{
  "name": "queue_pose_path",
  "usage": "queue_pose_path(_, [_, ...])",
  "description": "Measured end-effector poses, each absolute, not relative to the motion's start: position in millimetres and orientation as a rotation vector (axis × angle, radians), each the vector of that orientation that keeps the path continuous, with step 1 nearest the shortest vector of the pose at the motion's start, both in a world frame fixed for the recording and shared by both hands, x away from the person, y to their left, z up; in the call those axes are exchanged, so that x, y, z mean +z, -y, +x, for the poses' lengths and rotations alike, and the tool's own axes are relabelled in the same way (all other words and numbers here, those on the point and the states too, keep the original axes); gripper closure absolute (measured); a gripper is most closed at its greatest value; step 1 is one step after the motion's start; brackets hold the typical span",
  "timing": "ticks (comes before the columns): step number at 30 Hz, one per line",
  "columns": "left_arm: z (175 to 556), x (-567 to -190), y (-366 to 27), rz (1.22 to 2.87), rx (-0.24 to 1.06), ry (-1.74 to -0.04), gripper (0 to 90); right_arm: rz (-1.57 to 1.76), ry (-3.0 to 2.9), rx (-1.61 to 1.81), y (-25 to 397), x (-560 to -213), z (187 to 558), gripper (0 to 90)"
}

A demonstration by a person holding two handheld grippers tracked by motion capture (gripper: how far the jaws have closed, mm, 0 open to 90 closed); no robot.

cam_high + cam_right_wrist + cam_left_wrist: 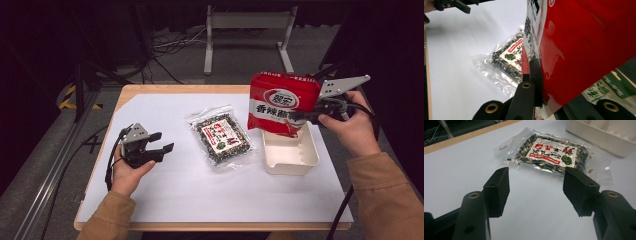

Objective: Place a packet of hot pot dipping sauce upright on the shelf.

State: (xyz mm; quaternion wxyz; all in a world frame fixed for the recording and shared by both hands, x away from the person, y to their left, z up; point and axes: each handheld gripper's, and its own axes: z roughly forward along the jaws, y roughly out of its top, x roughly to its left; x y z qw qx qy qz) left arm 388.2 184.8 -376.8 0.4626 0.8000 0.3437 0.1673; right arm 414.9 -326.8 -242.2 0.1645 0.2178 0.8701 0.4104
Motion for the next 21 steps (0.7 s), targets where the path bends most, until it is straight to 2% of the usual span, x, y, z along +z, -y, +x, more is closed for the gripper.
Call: queue_pose_path(21, [387.3,-383.9,-193.0,1.965,0.411,-0.886,35.2,0.638,-2.447,1.113,358.5,-243.8,435.2,89.1])
